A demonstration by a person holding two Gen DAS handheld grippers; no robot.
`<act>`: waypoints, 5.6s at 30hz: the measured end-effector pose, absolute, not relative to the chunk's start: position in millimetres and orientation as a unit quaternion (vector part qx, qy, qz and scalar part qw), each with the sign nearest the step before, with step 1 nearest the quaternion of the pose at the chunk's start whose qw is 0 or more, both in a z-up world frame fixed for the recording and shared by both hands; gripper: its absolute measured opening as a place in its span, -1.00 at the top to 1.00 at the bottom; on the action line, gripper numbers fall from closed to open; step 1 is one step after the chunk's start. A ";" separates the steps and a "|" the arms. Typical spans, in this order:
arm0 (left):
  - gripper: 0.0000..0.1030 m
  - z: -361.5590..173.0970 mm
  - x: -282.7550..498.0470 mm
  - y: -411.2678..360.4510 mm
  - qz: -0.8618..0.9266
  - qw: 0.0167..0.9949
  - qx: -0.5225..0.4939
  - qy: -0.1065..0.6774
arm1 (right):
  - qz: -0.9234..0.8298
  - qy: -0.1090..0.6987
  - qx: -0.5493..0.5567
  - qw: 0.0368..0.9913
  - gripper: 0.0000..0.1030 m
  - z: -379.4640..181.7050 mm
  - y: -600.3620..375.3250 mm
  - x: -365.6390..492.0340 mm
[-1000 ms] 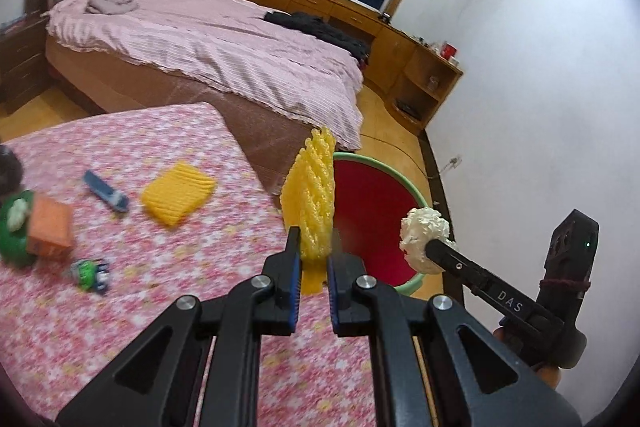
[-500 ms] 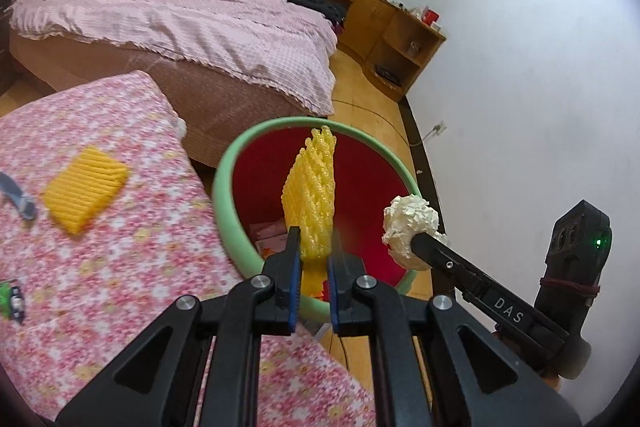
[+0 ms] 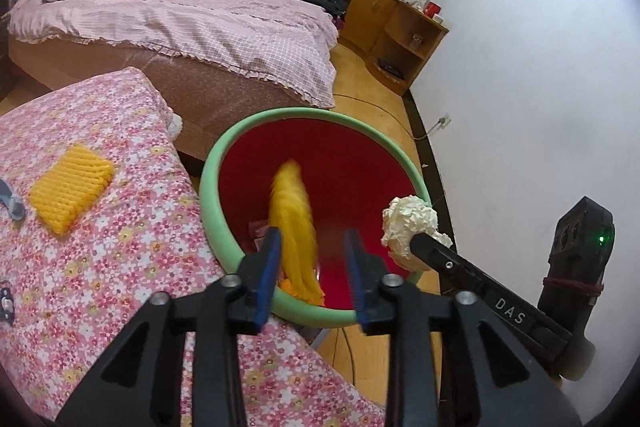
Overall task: Collect trash
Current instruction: 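Carry both items over the bucket and open both tools to drop them, then move both open tools back over the items on the bed, then grasp the orange box with the left tool, then grasp the green toy figure with the right tool while the left tool holds the box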
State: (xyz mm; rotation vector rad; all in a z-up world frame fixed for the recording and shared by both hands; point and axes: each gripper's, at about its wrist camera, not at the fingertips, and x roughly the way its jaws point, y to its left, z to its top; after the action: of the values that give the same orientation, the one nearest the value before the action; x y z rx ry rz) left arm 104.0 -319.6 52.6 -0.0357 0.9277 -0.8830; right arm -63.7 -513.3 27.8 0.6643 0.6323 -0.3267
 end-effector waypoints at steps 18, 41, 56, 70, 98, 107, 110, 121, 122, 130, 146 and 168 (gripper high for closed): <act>0.33 57.9 105.4 -285.2 -0.373 0.823 -0.023 0.427 | -0.155 0.291 0.317 0.889 -0.19 39.3 -505.1 -67.7; 0.19 81.9 139.0 -162.6 -0.238 0.887 -0.069 0.391 | -0.106 0.297 0.285 0.905 -0.31 56.5 -455.0 -45.8; 0.08 64.3 177.9 -95.6 -0.135 0.907 -0.051 0.395 | -0.078 0.319 0.265 0.907 -0.32 54.3 -424.2 -17.9; 0.06 22.8 210.8 -71.1 -0.078 0.902 -0.038 0.422 | -0.070 0.340 0.252 0.903 -0.32 49.6 -412.6 -1.2; 0.01 17.3 199.3 -99.2 -0.115 0.912 -0.026 0.392 | -0.062 0.351 0.252 0.900 -0.32 41.1 -404.0 5.4; 0.01 28.1 193.3 -104.9 -0.167 0.914 -0.053 0.366 | -0.060 0.353 0.254 0.899 -0.32 37.6 -403.8 6.0; 0.01 28.3 191.3 -109.1 -0.157 0.915 -0.043 0.370 | -0.059 0.353 0.254 0.898 -0.32 36.8 -404.2 6.4; -0.24 7.1 203.1 -114.2 -0.133 0.902 -0.041 0.409 | -0.061 0.357 0.259 0.895 -0.32 30.5 -406.7 7.0; -0.23 5.6 203.5 -115.3 -0.127 0.902 -0.040 0.410 | -0.061 0.358 0.259 0.895 -0.32 29.9 -405.9 7.0; 0.11 5.8 199.8 -108.2 -0.119 0.903 -0.039 0.412 | -0.056 0.360 0.257 0.895 -0.32 32.8 -402.4 4.9; 0.11 61.6 155.8 -34.2 -0.088 0.923 -0.039 0.372 | 0.009 0.360 0.222 0.906 -0.32 63.9 -343.1 15.1; 0.11 23.5 143.4 65.9 -0.003 0.924 -0.071 0.376 | 0.053 0.426 0.162 0.889 -0.32 30.3 -222.1 82.5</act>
State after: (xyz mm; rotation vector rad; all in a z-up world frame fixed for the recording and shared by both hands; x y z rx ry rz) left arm 143.4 65.9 23.5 -0.1449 0.7717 -0.0052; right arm 82.5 -222.1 30.3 0.3364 0.8840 0.1096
